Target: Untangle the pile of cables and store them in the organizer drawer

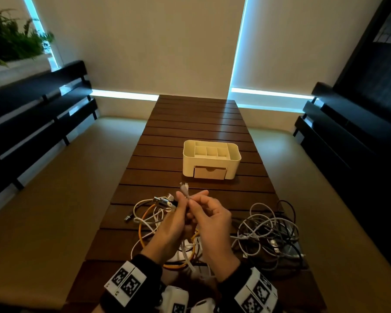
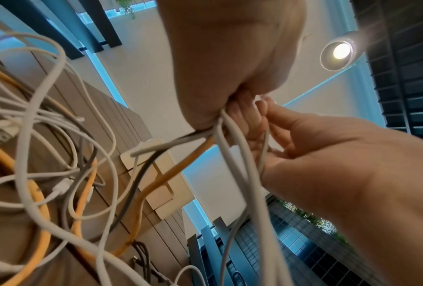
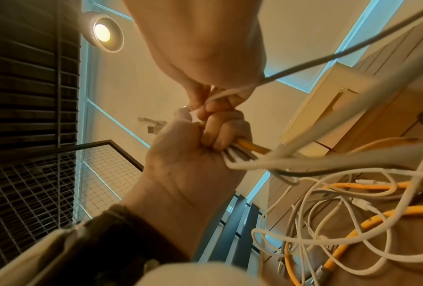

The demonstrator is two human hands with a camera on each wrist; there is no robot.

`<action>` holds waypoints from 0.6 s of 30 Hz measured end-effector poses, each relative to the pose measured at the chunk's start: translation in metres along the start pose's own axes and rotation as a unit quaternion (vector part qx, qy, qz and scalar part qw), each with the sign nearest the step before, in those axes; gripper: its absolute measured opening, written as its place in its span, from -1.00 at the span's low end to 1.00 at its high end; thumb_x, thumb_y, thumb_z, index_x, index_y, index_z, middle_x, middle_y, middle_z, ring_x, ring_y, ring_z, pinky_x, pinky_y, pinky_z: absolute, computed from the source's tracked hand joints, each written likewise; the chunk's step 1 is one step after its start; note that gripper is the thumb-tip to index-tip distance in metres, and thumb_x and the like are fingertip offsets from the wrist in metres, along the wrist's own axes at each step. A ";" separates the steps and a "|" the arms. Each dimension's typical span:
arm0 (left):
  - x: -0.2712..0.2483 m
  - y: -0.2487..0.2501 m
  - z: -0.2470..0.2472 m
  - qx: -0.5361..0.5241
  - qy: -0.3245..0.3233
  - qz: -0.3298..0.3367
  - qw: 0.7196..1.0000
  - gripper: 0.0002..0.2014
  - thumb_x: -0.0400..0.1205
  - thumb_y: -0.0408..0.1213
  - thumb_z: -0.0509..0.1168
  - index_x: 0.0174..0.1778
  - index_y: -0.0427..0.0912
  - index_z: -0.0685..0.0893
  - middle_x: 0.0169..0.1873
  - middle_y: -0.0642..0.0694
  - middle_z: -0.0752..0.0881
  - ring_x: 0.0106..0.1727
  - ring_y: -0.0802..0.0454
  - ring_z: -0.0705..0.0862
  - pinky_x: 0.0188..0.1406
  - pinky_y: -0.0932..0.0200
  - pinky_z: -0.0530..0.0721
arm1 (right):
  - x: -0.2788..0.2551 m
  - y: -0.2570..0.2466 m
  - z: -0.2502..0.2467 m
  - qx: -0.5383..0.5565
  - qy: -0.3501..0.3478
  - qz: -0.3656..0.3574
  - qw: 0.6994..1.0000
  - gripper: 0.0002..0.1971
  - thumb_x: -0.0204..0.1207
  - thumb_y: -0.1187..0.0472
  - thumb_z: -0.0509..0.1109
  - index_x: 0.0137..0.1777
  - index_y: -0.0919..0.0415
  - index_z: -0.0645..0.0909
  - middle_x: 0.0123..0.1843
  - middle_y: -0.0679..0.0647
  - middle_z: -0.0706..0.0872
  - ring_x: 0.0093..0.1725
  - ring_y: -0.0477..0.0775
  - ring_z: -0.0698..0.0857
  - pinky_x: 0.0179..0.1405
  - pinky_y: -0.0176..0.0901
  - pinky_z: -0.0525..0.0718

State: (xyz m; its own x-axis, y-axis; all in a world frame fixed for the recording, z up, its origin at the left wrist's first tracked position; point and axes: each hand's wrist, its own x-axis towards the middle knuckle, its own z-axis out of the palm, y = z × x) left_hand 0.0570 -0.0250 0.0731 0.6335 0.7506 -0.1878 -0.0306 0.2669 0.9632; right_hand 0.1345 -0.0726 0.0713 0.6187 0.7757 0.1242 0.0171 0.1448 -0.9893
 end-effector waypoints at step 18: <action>0.013 0.007 -0.028 -0.132 0.185 0.056 0.972 -0.45 0.71 0.10 -0.04 -0.21 -0.23 0.69 -0.36 -0.14 0.75 -0.26 -0.03 0.72 -0.17 0.07 0.64 | 0.016 0.011 -0.062 -0.318 -0.260 -0.060 0.910 -0.87 0.60 0.16 0.29 -0.04 0.14 0.66 -0.40 -0.23 0.62 -0.37 -0.23 0.59 -0.32 -0.43 0.49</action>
State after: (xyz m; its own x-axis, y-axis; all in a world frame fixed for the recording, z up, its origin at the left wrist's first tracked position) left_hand 0.0432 0.0037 0.0724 0.2941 0.9371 -0.1882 -0.3111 0.2800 0.9082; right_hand 0.1933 -0.0968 0.0578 0.1307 0.9872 0.0911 0.6132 -0.0083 -0.7899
